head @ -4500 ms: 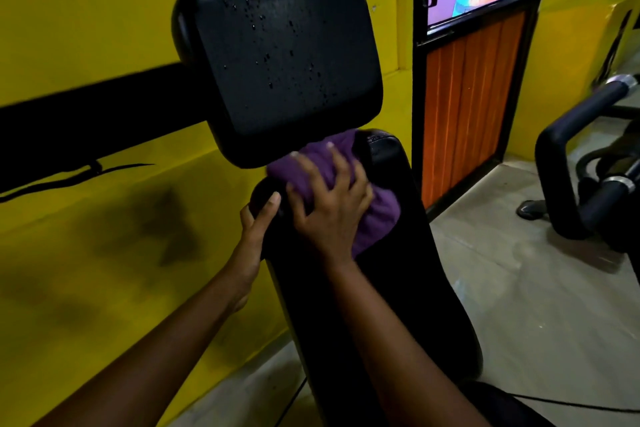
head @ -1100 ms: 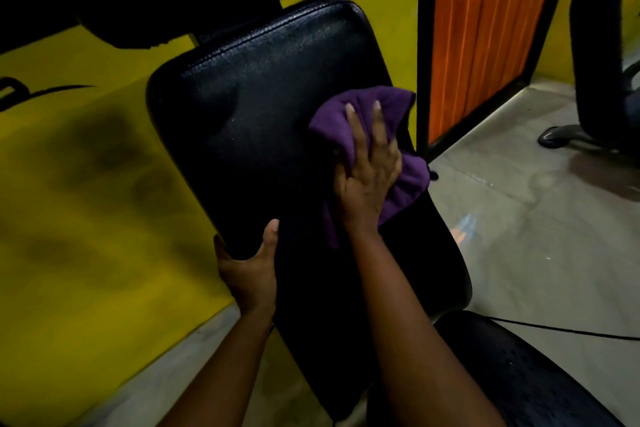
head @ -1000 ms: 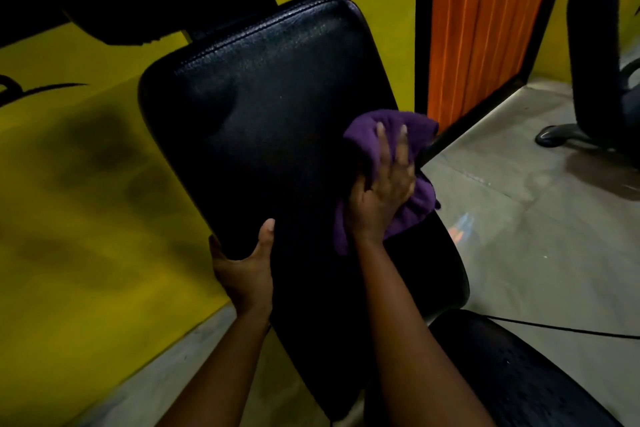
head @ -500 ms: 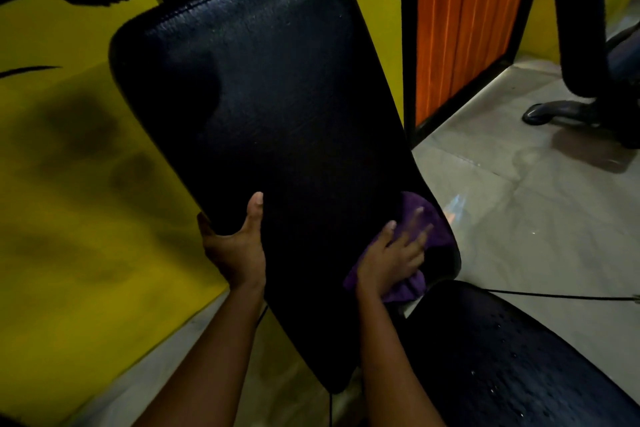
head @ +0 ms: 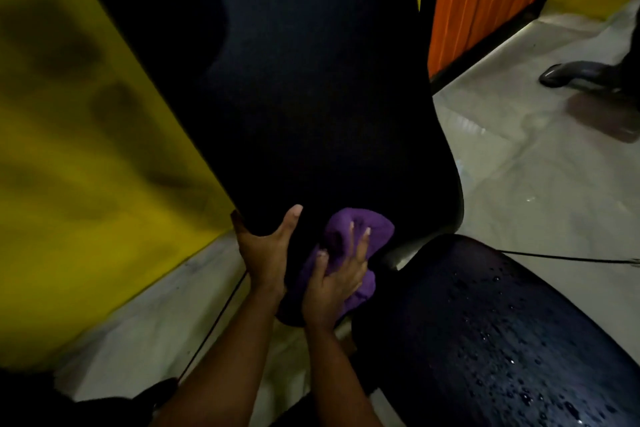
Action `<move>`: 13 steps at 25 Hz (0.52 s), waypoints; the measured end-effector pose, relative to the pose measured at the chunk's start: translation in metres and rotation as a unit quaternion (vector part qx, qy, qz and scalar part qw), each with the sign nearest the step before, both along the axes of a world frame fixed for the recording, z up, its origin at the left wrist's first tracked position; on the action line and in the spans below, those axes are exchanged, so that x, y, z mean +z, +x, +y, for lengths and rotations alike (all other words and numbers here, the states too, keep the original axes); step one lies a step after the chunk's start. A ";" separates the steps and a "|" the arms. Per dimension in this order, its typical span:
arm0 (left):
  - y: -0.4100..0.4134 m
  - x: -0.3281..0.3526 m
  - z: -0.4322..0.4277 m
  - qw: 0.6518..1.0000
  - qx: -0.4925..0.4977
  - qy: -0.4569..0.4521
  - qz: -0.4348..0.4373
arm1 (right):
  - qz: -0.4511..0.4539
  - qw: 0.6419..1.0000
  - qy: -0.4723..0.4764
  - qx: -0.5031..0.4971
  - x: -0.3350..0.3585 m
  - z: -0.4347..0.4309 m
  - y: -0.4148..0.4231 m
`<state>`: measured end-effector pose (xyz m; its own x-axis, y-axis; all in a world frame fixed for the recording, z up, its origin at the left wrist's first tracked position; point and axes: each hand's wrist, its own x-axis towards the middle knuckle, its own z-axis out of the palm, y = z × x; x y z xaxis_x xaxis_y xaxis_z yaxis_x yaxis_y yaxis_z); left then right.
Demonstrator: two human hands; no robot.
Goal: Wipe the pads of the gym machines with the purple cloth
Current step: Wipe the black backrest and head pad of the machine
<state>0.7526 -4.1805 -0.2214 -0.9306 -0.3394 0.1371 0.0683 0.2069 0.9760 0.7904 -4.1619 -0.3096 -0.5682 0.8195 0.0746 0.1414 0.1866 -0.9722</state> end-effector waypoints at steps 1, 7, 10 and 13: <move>-0.002 -0.005 0.000 1.000 0.009 -0.016 0.008 | -0.002 0.997 -0.065 -0.030 -0.011 0.005 -0.001; -0.006 -0.017 0.000 0.996 0.034 -0.072 0.033 | -0.029 0.951 -0.275 -0.139 -0.010 0.040 -0.021; -0.009 -0.021 -0.003 0.996 0.035 -0.078 0.036 | 0.024 0.996 -0.038 -0.074 0.047 0.072 -0.051; -0.010 -0.018 -0.002 0.997 0.023 -0.056 0.039 | 0.067 0.994 0.049 -0.072 0.073 0.135 -0.080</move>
<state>0.7422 -4.1825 -0.2395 -0.8996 -0.3592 0.2485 0.1320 0.3188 0.9386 0.7100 -4.0272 -0.2362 -0.4243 0.8770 0.2253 0.0432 0.2681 -0.9624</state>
